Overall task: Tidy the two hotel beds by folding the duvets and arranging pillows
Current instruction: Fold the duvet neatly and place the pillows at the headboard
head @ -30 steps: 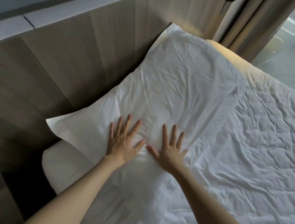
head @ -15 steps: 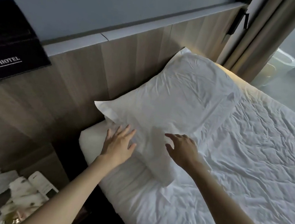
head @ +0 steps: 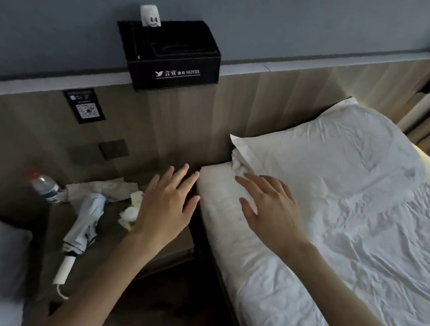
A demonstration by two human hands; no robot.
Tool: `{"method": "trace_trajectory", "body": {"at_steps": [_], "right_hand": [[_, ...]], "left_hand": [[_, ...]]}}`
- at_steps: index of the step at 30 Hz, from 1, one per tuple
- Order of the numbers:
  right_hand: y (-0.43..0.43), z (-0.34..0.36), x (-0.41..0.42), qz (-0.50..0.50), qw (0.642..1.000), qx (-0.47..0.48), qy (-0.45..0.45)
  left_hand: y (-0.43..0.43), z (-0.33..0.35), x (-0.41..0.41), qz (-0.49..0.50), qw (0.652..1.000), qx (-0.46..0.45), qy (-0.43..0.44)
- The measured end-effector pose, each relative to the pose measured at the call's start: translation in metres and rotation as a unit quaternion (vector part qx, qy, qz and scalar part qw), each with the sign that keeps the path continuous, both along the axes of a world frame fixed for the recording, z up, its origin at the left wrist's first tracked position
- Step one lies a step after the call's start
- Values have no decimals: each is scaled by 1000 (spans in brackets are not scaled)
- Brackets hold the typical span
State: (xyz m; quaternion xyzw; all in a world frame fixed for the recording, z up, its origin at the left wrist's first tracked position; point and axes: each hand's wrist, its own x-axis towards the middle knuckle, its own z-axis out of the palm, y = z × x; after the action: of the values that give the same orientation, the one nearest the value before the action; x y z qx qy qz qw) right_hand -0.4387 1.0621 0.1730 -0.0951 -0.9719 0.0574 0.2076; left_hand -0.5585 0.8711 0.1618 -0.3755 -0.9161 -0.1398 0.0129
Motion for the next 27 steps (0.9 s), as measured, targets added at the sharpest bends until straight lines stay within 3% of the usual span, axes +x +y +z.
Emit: {"method": "trace_trajectory", "body": {"at_steps": [7, 13, 20, 27], "right_hand": [[-94, 0, -18, 179, 984, -23, 5], [-164, 8, 3, 333, 942, -43, 29], [-254, -4, 73, 489, 869, -65, -14], [-383, -10, 154, 663, 745, -67, -33]], "left_hand": [[-130, 3, 60, 168, 985, 10, 47], [-192, -8, 153, 346, 938, 10, 27], [-252, -11, 304, 533, 846, 19, 6], [-342, -23, 461, 690, 724, 15, -10]]}}
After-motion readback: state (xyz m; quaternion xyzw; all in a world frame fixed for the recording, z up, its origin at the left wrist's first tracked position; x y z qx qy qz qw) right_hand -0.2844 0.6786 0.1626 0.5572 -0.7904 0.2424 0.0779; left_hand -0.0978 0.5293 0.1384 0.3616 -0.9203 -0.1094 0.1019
